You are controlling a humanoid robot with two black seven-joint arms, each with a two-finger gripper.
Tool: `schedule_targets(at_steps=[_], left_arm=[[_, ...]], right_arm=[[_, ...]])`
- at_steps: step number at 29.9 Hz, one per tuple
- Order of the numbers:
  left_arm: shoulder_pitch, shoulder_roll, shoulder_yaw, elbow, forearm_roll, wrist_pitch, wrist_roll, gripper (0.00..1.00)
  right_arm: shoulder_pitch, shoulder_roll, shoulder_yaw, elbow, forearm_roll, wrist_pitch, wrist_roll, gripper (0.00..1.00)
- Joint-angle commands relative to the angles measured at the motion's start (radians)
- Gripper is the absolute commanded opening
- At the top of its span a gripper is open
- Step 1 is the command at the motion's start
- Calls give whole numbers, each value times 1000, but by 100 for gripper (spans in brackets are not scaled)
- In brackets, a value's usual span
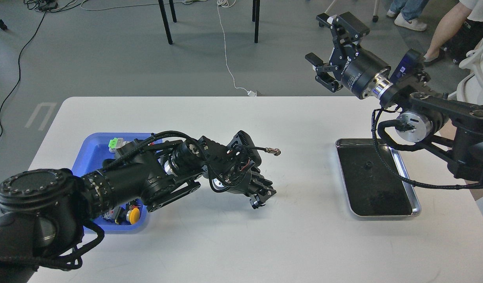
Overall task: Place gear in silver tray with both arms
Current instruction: 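Lift the gear and carry it toward the table center, then open the left gripper to set the gear on the table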
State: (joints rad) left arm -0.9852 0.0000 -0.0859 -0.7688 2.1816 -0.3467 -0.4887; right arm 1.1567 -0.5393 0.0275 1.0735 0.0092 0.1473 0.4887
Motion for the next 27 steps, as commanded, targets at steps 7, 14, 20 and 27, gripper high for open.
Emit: schedule_targets(at_steps=[7, 14, 20, 27], left_arm=[[-13, 0, 0, -3, 0, 20, 0, 83], [-24, 0, -18, -64, 0, 78, 0, 93], [-27, 190, -93, -178, -271, 78, 0, 96], [134, 396, -346, -264, -629, 71, 0, 97]], right_arm=[[0, -5, 0, 0, 0, 1, 0, 97], [0, -31, 0, 6, 0, 6, 0, 97], [-38, -79, 3, 20, -5, 9, 0, 97], [-94, -108, 15, 36, -15, 14, 0, 97]])
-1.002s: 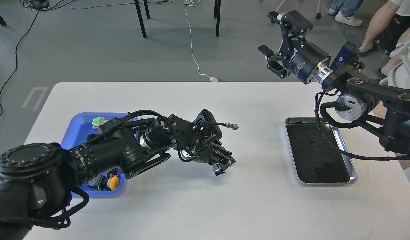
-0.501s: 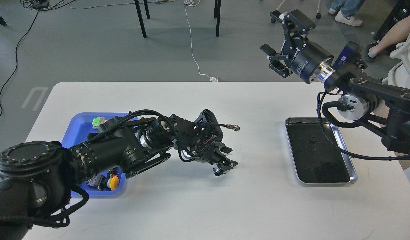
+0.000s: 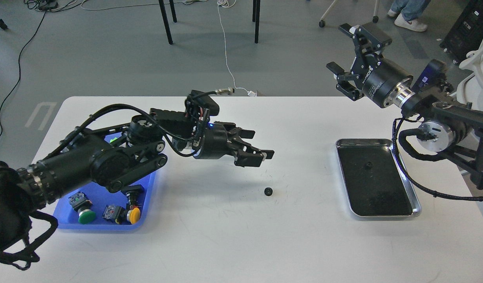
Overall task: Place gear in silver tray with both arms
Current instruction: 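Open the left gripper to set the gear on the table, then withdraw the left arm and reach the right gripper toward the gear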
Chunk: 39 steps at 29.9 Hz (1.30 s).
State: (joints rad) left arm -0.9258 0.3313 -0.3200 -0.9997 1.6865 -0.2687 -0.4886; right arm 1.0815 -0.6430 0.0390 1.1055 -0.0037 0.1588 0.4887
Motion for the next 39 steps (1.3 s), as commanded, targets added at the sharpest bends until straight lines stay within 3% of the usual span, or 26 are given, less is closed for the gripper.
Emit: schedule_targets(at_steps=[1, 9, 15, 29, 39], left_arm=[[103, 78, -151, -37, -180, -7, 0, 97], [369, 97, -468, -77, -580, -32, 0, 97], [502, 89, -645, -123, -771, -104, 0, 98], [519, 94, -771, -125, -965, -113, 0, 98], [521, 91, -795, -122, -1041, -113, 68, 98]], right_arm=[[-21, -4, 4, 5, -4, 1, 0, 97], [-29, -4, 1, 5, -5, 2, 0, 98], [-29, -15, -5, 8, -36, 2, 0, 98], [-38, -21, -10, 16, -96, 2, 0, 99], [-3, -59, -48, 57, -301, 4, 0, 99]])
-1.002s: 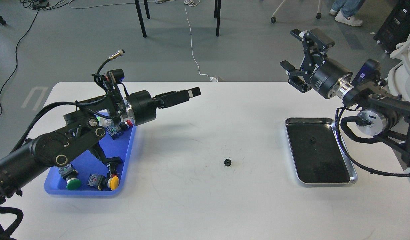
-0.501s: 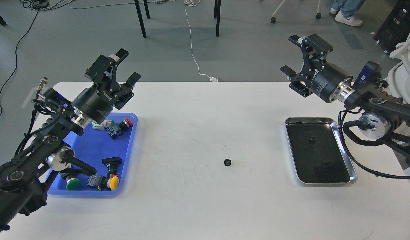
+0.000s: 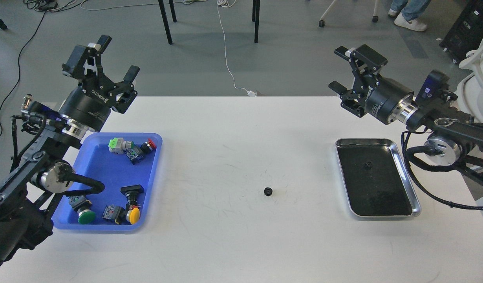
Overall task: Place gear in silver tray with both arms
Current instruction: 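Withdraw the left arm and reach the right gripper toward the gear, then grasp the black gear on the table with the right gripper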
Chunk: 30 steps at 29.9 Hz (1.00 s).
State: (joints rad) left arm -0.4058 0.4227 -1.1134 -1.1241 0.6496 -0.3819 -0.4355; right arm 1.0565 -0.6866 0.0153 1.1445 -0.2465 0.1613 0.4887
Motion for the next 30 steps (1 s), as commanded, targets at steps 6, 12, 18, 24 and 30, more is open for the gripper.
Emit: schedule_targets(at_steps=[6, 12, 18, 24, 30], left_arm=[[1, -1, -3, 3, -34, -2, 67, 98], [1, -1, -3, 1, -59, 0, 95, 98], [1, -1, -3, 1, -59, -2, 95, 98], [2, -4, -11, 1, -59, -2, 97, 98], [13, -7, -13, 0, -57, -2, 97, 98]], right_arm=[[192, -45, -205, 40, -264, 30, 0, 99], [379, -11, -440, 40, -612, 50, 0, 99], [551, 97, -708, 66, -838, 57, 0, 99], [576, 252, -802, 66, -887, 50, 0, 98], [576, 426, -903, 43, -899, -18, 0, 96]])
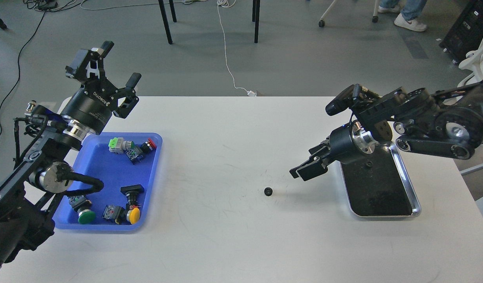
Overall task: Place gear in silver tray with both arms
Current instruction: 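Grasp the black gear on the table with the right gripper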
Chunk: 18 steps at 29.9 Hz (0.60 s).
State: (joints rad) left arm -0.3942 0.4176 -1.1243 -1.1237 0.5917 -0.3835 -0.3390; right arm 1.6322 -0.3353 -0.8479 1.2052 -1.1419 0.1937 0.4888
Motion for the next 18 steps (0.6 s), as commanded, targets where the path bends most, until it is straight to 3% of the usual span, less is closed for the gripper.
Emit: schedule_targets(at_steps=[1, 8, 18], left_arm=[[3, -2, -2, -1, 0, 0, 0, 98], [17, -16, -17, -5, 0, 2, 0, 98], [21, -25, -20, -14, 2, 2, 2, 98]], right_arm=[[0, 97, -52, -32, -4, -72, 0, 96], [-49, 258, -137, -117, -1, -217, 0, 92], [-150, 321, -163, -200, 1, -319, 0, 84]])
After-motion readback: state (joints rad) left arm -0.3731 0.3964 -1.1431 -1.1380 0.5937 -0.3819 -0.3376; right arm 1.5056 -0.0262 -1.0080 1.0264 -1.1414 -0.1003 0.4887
